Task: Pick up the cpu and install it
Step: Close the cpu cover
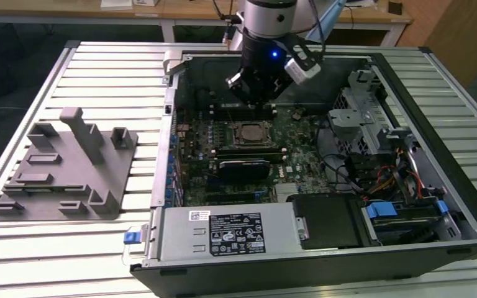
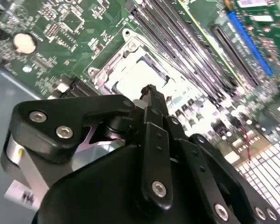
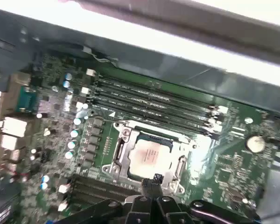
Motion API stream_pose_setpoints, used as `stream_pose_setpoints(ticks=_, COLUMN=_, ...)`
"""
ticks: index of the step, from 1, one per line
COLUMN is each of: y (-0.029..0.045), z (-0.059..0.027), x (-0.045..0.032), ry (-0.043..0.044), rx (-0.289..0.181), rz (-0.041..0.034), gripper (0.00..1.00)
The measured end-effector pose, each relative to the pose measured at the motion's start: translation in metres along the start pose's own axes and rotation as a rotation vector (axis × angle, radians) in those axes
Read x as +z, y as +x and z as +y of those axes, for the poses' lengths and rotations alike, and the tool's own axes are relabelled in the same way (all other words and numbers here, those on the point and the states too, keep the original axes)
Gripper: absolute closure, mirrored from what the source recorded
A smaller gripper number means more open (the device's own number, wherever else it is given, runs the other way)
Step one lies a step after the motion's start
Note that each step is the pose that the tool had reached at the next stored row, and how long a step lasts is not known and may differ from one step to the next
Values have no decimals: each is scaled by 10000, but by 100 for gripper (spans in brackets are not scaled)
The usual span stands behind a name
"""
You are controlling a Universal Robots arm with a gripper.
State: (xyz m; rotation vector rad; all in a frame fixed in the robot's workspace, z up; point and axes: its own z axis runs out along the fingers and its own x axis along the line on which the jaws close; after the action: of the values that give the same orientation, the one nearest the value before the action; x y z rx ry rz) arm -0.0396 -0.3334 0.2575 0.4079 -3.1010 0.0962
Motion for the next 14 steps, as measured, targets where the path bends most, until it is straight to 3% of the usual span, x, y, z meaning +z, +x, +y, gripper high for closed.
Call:
stream_pose_setpoints(ticks=1, y=3, z=-9, x=-150, ry=5, rx=0, rz=-19, gripper=89)
stream_pose_setpoints(ticks=14, y=5, z=-15, x=-242, ry=10, rx=2, rz=-38, gripper=89)
